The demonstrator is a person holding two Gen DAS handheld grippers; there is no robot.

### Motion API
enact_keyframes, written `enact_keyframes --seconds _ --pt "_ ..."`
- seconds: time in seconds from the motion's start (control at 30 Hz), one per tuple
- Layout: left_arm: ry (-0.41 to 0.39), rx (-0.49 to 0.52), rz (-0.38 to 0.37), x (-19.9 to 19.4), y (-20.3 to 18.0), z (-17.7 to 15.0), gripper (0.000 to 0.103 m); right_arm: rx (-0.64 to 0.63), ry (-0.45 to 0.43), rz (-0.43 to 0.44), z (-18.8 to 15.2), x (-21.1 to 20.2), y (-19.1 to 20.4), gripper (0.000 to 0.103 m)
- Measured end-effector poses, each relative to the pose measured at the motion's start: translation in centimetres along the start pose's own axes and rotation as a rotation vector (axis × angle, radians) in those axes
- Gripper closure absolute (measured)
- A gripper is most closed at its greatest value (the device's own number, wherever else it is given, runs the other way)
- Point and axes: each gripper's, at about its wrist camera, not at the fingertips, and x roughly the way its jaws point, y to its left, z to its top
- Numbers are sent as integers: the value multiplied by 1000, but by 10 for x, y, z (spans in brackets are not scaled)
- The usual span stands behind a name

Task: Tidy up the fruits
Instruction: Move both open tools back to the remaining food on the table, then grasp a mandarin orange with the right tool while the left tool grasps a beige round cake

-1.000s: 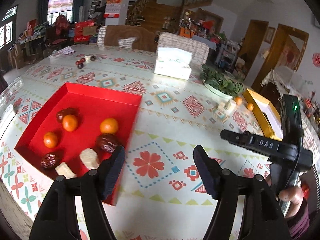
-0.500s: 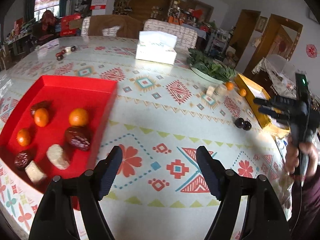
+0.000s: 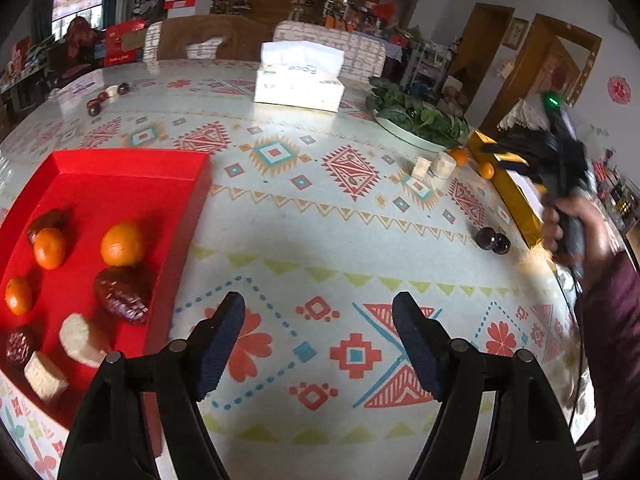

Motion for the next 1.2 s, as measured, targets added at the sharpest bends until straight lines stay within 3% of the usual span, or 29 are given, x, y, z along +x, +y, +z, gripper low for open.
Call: enact_keyframes --seconds 0.3,0.33,0.4,0.53,0.8,1.2 --pt "29 45 -19 16 -10 6 27 -13 36 -67 25 61 0 55" --pt "32 45 -19 18 -10 7 27 -13 42 -63 26 65 0 55" --pt "38 40 -18 21 -9 7 27 -11 57 -37 25 68 2 65" --pt "51 22 -21 27 -7 6 27 -47 67 4 15 64 11 66" --pt "35 23 -23 18 -12 2 27 -202 134 107 -29 37 55 67" --pt "6 35 -4 5 -19 -4 27 -422 271 306 -134 -21 93 71"
